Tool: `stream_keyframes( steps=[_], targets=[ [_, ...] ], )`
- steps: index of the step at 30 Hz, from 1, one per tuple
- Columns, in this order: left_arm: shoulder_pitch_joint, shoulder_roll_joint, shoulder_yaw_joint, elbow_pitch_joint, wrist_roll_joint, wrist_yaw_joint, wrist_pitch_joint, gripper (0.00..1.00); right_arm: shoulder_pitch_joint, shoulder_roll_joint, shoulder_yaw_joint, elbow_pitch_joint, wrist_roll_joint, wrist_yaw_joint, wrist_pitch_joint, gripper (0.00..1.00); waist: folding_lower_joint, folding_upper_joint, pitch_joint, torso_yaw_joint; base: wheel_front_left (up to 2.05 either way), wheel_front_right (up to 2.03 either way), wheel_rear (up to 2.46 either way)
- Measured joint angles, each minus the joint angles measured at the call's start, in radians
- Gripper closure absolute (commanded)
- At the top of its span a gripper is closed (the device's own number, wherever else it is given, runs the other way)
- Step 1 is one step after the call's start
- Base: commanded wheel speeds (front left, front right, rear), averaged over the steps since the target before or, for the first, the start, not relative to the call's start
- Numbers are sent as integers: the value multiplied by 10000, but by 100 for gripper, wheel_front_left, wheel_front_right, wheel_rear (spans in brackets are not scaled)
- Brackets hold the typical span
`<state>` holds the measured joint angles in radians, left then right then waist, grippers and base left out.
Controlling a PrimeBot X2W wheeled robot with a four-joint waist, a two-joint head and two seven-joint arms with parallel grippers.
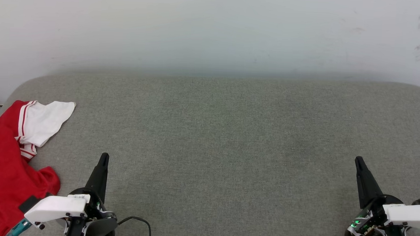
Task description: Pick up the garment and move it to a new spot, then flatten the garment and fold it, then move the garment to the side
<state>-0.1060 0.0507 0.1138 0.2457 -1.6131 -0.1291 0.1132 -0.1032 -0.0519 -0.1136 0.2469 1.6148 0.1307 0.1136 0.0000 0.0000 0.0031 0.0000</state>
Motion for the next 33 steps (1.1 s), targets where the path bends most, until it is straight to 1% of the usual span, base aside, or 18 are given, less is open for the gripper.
stream_keyframes(
  steps=[33],
  targets=[
    [0, 0, 0, 0, 0, 0, 0, 100, 0, 0, 0, 0, 0, 0, 0, 100, 0, 0, 0, 0, 0, 0, 0]
  ],
)
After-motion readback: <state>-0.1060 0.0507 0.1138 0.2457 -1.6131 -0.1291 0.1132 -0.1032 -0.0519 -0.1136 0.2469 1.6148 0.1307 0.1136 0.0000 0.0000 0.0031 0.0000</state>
